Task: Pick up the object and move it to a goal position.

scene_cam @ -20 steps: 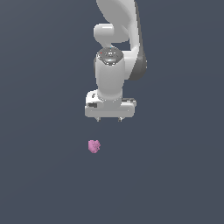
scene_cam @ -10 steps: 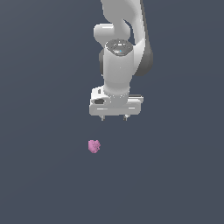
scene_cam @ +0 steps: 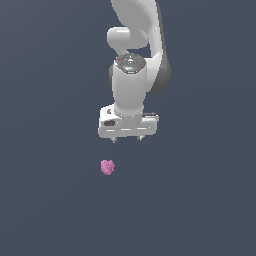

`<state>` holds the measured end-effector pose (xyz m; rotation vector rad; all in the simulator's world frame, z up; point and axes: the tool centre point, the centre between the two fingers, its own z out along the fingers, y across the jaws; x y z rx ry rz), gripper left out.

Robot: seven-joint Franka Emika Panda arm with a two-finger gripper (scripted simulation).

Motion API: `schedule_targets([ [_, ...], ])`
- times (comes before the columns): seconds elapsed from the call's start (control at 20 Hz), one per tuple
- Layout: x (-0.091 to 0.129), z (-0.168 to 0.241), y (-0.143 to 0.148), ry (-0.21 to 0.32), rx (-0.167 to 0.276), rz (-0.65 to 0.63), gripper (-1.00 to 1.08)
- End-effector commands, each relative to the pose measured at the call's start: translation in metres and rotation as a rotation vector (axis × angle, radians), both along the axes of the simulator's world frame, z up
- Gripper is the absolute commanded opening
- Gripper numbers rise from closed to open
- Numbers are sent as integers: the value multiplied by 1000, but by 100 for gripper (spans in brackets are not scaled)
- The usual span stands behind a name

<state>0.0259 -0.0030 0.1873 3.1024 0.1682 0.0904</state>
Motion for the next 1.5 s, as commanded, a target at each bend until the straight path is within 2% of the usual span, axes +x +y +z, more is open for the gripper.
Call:
schedule_targets([
  [0.0,5,-7,-7,6,-1,27,100],
  [0.85,40,-81,-74,56,12,291,100],
  [1.45,44,-99,-89,65,19,344,100],
])
